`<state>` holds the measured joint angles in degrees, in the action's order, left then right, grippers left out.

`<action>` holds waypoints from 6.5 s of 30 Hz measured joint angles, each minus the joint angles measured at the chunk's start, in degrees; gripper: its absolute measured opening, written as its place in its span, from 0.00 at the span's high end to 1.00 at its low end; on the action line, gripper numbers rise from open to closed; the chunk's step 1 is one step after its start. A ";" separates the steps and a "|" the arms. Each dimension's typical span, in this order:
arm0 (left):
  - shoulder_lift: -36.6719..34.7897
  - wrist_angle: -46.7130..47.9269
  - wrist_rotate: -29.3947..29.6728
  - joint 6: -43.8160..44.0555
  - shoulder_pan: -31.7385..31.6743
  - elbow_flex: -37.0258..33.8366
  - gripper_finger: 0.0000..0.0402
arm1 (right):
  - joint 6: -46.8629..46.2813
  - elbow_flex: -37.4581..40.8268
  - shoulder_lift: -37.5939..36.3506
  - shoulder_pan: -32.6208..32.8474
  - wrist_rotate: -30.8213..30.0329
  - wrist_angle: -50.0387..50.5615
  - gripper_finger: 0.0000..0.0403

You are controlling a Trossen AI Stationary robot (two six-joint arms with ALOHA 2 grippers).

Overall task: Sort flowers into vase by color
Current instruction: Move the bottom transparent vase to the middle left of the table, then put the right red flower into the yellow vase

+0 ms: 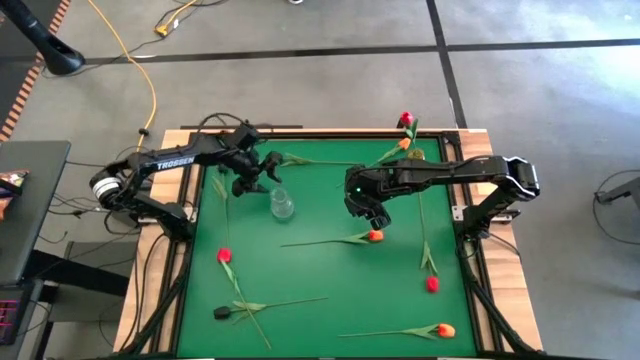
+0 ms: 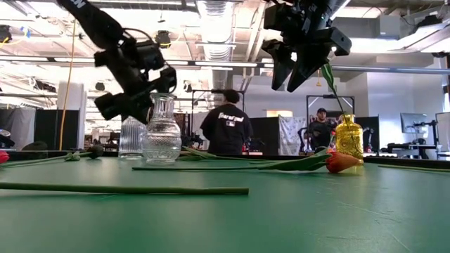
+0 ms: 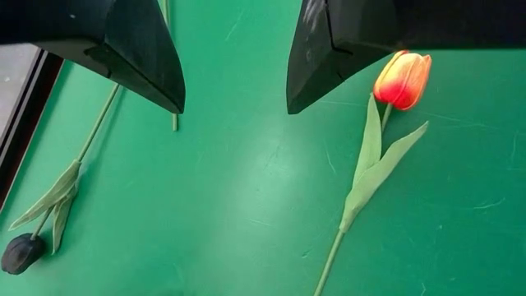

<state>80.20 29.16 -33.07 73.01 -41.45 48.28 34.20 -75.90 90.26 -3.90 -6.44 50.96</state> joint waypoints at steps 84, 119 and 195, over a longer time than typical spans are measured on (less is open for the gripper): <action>10.81 25.45 32.25 -88.23 26.62 23.45 0.40 | -23.53 0.00 0.00 4.15 0.42 -0.43 0.41; -13.57 36.28 30.41 -63.99 40.99 9.36 0.46 | -26.74 -0.02 0.00 5.05 0.46 -7.80 0.41; -33.72 18.89 49.73 -63.22 38.55 11.53 0.24 | -5.21 14.62 -0.96 22.91 9.79 31.06 0.41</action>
<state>46.48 48.06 16.66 9.78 -2.90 59.81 28.99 -61.28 89.30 19.00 3.35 82.02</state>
